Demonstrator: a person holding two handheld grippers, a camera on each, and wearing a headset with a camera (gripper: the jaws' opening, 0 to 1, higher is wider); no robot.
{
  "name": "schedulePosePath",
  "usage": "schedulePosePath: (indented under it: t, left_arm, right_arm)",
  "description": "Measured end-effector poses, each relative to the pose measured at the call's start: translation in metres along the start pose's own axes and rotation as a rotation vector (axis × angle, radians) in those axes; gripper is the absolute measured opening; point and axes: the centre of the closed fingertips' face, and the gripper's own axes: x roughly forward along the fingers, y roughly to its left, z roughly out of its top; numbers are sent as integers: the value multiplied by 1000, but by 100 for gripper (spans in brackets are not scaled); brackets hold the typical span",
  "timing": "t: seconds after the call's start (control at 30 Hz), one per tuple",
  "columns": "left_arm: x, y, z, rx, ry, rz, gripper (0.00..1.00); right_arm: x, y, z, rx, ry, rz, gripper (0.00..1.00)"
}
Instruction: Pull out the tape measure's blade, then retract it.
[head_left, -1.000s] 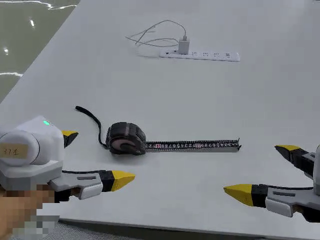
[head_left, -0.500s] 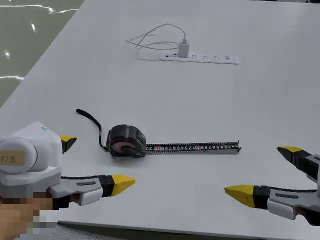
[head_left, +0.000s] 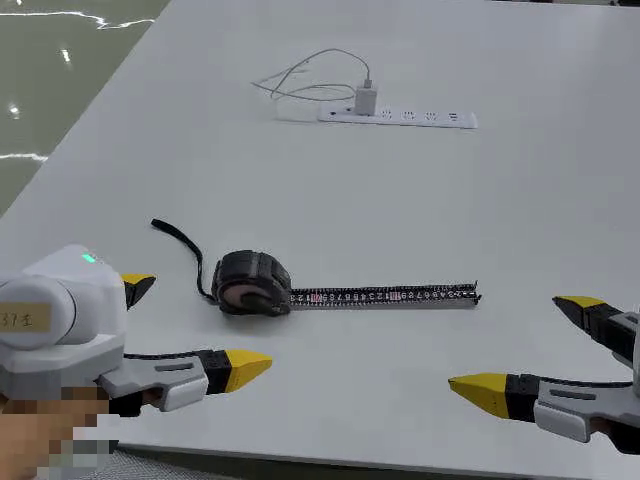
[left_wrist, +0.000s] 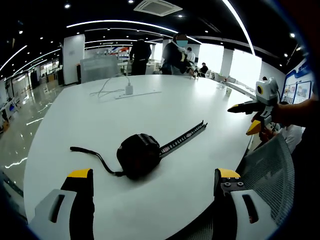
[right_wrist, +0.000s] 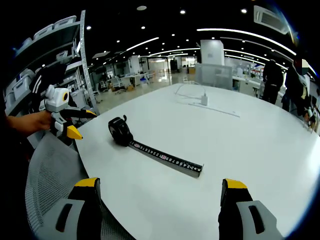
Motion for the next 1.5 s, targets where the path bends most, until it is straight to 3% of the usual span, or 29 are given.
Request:
schedulePosePath:
  t: [0.4,0.67,1.03,1.27,1.5]
  left_arm:
    - [2,-2,2,1,-4,5,98]
    - [12,-1,5,-19,-14,30,96]
    - [36,7,15,-82,-53,125,94]
    - [51,21,24,-99,-74,201,93]
    - [68,27,24,-123,-73,244,92]
  right_arm:
    - [2,1,-1,0,4,4,99]
    - [5,1,-6,3,15,15,99]
    - [9,3,-4,2,21,24,99]
    - [13,4,-6,3,27,26,99]
    - [16,5,-9,5,36,32,98]
